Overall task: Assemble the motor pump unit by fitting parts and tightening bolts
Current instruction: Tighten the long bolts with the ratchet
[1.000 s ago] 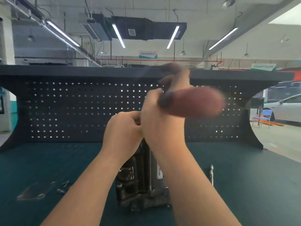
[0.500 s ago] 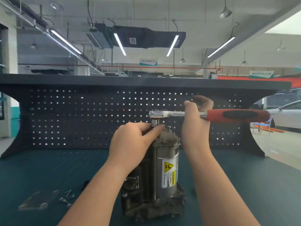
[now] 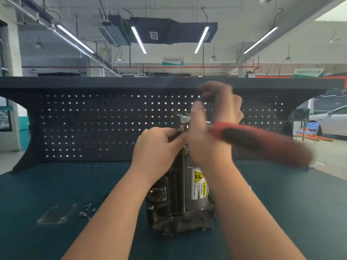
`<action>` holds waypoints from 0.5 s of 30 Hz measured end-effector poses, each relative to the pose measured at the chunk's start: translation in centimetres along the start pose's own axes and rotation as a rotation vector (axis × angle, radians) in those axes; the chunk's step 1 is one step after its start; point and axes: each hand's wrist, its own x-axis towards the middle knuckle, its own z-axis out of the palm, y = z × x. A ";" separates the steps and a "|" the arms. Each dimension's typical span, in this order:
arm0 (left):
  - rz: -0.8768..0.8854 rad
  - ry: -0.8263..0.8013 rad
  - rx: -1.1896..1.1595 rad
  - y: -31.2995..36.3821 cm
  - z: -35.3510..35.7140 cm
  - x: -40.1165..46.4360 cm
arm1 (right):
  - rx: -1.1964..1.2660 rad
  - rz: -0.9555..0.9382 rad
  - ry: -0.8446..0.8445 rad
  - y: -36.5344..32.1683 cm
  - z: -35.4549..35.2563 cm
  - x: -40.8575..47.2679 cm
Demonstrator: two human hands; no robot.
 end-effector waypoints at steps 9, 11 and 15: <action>-0.063 0.022 0.114 0.6 0.3 0.0 | 0.129 0.182 0.046 -1.2 0.1 1.1; -0.131 -0.029 0.520 2.8 1.1 -0.5 | -0.143 -0.116 -0.077 -2.8 1.3 -0.3; -0.045 -0.076 0.636 2.1 1.3 0.8 | -0.234 -0.225 -0.166 -3.1 2.3 -2.6</action>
